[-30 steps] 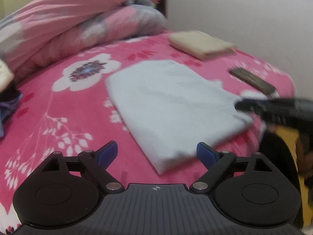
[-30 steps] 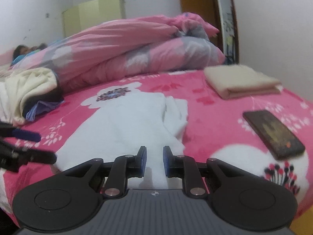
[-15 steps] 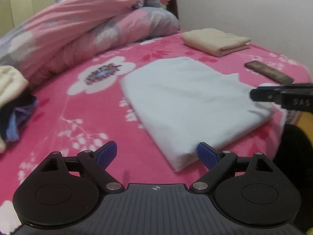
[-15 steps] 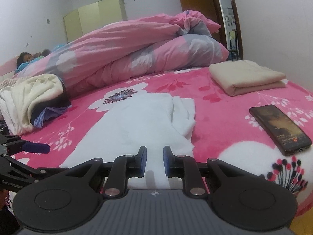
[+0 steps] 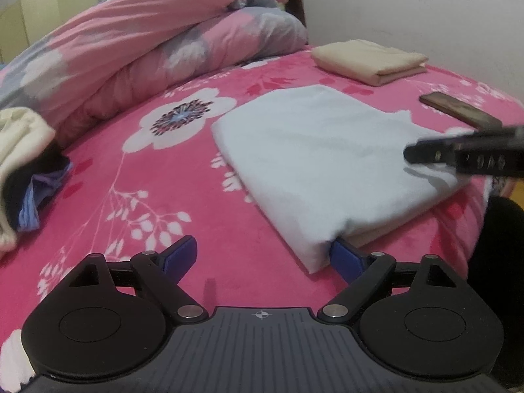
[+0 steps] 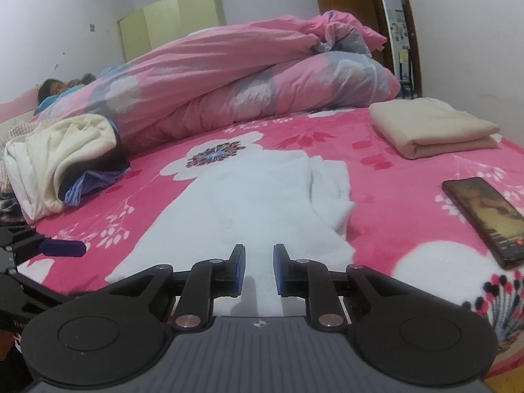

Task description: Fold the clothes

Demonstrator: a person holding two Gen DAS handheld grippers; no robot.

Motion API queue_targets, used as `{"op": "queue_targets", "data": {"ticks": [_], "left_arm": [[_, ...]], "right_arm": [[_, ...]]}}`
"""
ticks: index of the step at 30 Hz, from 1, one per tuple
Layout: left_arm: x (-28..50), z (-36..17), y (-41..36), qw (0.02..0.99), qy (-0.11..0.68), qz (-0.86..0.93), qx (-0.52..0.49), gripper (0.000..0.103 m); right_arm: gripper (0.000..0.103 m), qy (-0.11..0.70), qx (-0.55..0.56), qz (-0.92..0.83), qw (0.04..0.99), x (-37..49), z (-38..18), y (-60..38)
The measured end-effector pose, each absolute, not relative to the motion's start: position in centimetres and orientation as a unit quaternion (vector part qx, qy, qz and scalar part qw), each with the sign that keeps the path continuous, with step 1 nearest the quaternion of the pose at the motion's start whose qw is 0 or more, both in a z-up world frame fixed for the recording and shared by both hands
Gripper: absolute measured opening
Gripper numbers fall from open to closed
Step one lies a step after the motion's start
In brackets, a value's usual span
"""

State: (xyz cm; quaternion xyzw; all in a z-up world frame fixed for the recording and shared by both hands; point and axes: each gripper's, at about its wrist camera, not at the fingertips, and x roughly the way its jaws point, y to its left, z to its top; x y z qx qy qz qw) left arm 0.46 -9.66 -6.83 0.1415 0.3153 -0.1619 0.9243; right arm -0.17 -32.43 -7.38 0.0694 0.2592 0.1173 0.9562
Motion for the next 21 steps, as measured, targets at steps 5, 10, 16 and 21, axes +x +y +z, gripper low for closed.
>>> {"op": "queue_targets", "data": {"ticks": [5, 10, 16, 21], "left_arm": [[0.3, -6.7, -9.1, 0.926, 0.320, -0.147, 0.138, 0.089], [0.5, -6.9, -8.6, 0.922, 0.339, -0.144, 0.119, 0.089], [-0.1, -5.2, -7.7, 0.924, 0.335, -0.158, 0.096, 0.095], [-0.2, -3.1, -6.8, 0.929, 0.324, -0.171, 0.052, 0.100]], "right_arm": [[0.020, 0.282, 0.053, 0.112, 0.951, 0.6, -9.3, -32.0], [0.020, 0.283, 0.060, 0.116, 0.950, 0.5, -9.7, -32.2], [0.020, 0.285, 0.066, 0.120, 0.949, 0.6, -9.4, -32.6], [0.024, 0.261, 0.082, 0.127, 0.953, -0.3, -7.6, -33.2]]}}
